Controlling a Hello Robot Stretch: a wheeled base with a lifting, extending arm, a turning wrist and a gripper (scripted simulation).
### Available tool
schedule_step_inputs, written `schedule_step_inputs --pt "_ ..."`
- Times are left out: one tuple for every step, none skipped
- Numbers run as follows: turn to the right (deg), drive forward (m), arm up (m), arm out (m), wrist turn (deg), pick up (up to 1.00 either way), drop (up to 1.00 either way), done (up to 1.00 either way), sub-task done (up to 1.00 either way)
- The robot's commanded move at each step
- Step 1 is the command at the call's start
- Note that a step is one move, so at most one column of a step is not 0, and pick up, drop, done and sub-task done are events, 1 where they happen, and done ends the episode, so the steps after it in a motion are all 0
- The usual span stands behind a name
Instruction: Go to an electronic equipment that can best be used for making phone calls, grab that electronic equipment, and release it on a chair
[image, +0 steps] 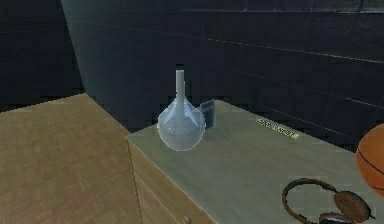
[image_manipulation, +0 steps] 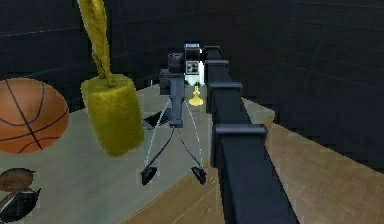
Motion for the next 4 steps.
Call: schedule_step_inputs --pt "0.0 0.00 0.00 0.00 45.0 0.00 0.00 0.00 0.00" --pt "0.0 0.00 0.00 0.00 45.0 0.00 0.00 0.00 0.00" --pt "0.0 0.00 0.00 0.00 45.0 0.00 0.00 0.00 0.00" --pt "0.0 0.00 0.00 0.00 3.0 0.00 0.00 0.00 0.00"
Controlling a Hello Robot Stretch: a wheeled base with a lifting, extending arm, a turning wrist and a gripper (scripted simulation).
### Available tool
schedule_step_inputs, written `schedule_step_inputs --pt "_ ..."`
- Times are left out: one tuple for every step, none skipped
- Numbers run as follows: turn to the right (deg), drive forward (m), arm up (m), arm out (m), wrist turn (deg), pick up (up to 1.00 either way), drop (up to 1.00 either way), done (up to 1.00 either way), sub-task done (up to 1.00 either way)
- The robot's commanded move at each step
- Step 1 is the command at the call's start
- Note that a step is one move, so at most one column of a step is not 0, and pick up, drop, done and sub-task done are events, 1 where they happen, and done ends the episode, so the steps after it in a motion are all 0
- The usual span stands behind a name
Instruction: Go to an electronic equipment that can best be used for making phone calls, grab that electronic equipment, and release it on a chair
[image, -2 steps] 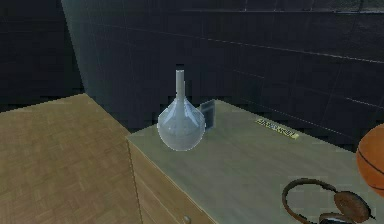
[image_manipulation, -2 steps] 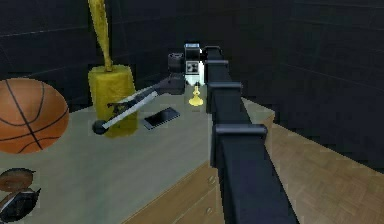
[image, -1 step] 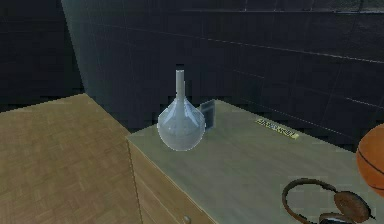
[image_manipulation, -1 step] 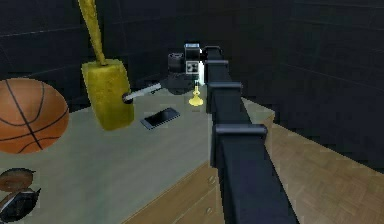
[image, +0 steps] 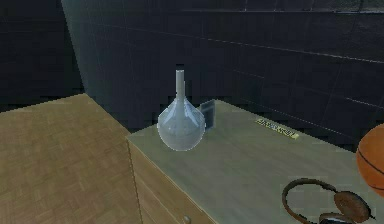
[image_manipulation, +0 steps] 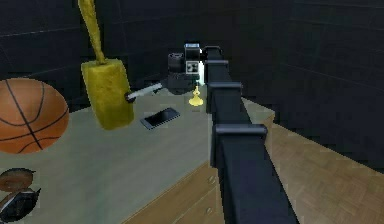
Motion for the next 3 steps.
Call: schedule_step_inputs --pt "0.0 0.00 -0.12 0.00 0.0 0.00 0.00 0.00 0.00" --pt "0.0 0.00 0.00 0.00 0.0 1.00 0.00 0.00 0.00" --pt "0.0 0.00 0.10 0.00 0.0 0.00 0.00 0.00 0.00"
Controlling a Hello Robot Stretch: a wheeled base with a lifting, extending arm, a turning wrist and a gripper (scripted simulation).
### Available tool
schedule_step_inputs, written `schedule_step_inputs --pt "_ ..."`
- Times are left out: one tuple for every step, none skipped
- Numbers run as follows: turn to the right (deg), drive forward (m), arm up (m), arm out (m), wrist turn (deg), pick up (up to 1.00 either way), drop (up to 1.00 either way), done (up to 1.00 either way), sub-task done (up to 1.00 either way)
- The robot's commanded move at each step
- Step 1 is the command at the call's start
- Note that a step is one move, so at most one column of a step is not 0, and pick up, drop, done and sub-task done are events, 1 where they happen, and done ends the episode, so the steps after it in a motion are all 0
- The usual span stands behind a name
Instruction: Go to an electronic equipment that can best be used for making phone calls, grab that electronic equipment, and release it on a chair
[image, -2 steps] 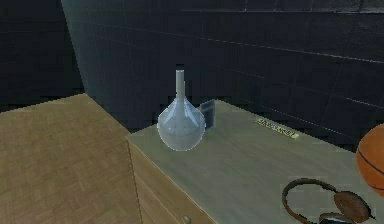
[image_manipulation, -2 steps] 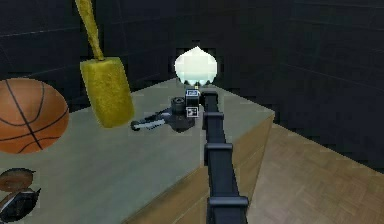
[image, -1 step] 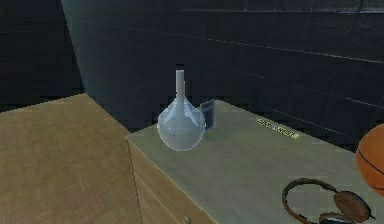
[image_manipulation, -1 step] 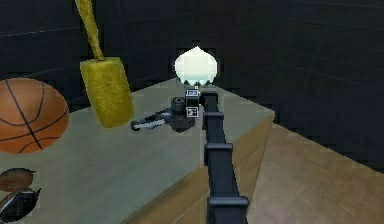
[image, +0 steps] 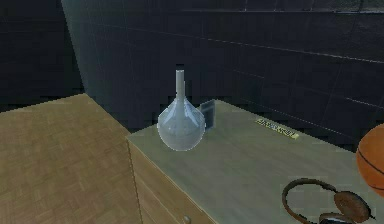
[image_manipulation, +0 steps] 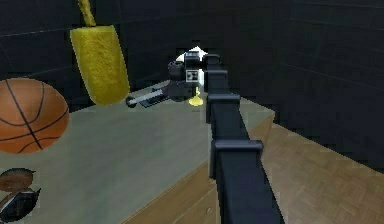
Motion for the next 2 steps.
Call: schedule_step_inputs --pt "0.0 0.00 0.02 0.00 0.0 0.00 0.00 0.00 0.00" --pt "0.0 0.00 0.00 0.00 -45.0 0.00 0.00 0.00 0.00"
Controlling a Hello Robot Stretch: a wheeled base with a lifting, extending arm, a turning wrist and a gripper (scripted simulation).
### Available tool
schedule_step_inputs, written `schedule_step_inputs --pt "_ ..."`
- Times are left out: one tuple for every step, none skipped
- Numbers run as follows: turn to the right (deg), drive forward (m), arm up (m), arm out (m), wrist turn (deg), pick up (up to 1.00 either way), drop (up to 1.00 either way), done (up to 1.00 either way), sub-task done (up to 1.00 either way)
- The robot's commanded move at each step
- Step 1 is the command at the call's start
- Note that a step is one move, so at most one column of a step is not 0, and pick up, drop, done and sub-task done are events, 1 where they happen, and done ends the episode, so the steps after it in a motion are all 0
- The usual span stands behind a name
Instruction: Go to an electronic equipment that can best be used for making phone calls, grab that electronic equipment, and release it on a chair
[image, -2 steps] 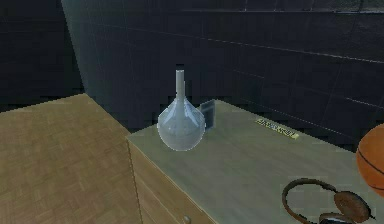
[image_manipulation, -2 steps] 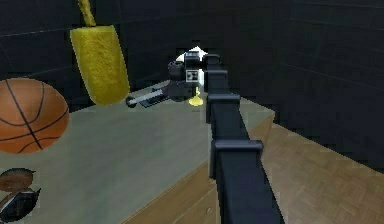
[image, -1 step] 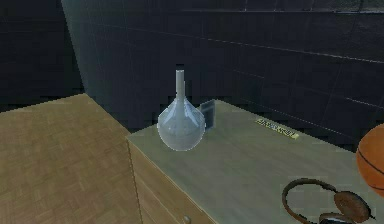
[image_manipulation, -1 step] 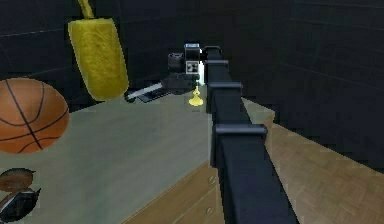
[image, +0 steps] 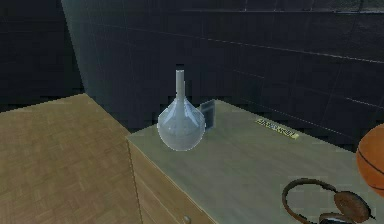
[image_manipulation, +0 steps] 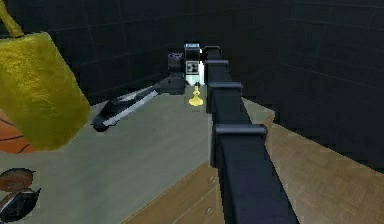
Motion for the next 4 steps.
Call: schedule_step_inputs --pt "0.0 0.00 0.00 0.00 -42.0 0.00 0.00 0.00 0.00" --pt "0.0 0.00 0.00 -0.36 0.0 0.00 0.00 0.00 0.00" --pt "-45.0 0.00 0.00 0.00 0.0 0.00 0.00 0.00 0.00" --pt "-45.0 0.00 0.00 0.00 0.0 0.00 0.00 0.00 0.00"
